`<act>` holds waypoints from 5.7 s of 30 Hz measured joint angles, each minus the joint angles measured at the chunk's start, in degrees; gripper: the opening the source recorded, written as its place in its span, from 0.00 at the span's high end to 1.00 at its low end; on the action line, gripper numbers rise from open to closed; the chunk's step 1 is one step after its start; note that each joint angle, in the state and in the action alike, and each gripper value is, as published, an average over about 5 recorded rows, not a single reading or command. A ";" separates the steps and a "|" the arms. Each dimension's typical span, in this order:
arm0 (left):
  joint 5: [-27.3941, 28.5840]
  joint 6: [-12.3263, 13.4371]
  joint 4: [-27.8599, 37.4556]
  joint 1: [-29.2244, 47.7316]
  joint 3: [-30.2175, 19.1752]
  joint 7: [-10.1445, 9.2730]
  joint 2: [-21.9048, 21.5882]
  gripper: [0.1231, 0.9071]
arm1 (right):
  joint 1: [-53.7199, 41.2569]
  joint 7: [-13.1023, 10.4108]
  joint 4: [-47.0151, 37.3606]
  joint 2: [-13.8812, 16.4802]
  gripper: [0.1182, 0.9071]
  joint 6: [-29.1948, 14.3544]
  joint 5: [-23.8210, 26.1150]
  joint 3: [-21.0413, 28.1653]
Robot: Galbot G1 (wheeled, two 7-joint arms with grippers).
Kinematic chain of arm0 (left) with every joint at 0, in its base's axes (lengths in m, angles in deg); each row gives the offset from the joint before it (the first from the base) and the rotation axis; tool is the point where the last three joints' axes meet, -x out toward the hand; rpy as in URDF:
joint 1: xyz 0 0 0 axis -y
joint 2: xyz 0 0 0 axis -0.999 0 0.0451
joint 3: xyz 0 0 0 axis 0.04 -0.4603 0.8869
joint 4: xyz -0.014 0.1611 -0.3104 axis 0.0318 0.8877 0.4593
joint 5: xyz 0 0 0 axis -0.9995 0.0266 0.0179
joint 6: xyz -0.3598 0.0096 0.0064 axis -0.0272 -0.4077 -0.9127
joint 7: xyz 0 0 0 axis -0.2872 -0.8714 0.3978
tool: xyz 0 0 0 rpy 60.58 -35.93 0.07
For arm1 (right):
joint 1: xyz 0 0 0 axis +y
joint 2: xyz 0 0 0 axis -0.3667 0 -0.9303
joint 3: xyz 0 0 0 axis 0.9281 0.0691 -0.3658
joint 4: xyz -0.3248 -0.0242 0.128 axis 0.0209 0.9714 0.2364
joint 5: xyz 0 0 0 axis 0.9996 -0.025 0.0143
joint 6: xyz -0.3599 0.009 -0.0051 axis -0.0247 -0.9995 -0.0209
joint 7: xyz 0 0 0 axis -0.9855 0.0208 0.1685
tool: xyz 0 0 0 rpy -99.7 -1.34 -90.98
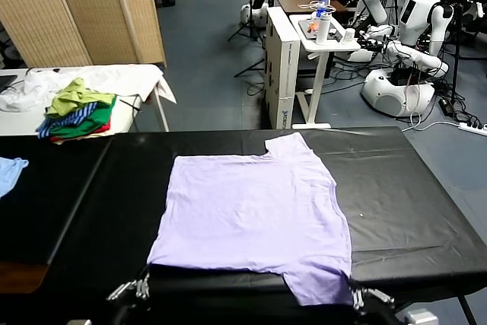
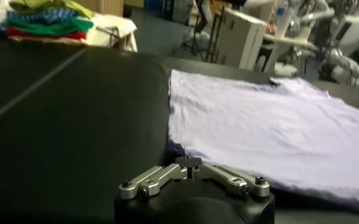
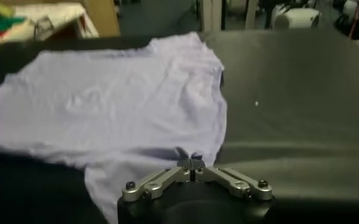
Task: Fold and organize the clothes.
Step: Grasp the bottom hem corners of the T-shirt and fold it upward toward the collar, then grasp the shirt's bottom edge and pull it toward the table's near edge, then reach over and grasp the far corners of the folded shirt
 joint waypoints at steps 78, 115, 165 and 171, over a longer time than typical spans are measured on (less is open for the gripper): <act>0.61 0.75 15.79 16.99 -2.43 0.41 -7.64 0.25 | -11.75 6.74 -12.64 2.62 0.57 2.91 9.20 8.51; 5.13 -3.09 4.48 0.12 -0.24 -4.23 -5.63 0.96 | 3.30 5.69 1.06 7.45 0.71 17.14 4.17 -1.56; -28.90 -18.45 37.02 53.65 -12.19 -7.40 -25.02 0.00 | -65.41 -6.85 -44.70 -1.55 0.00 14.02 -5.26 37.49; -27.63 -18.21 42.12 57.43 -15.40 -6.69 -24.39 0.00 | -67.45 -6.72 -48.76 -3.55 0.00 14.15 -5.11 37.92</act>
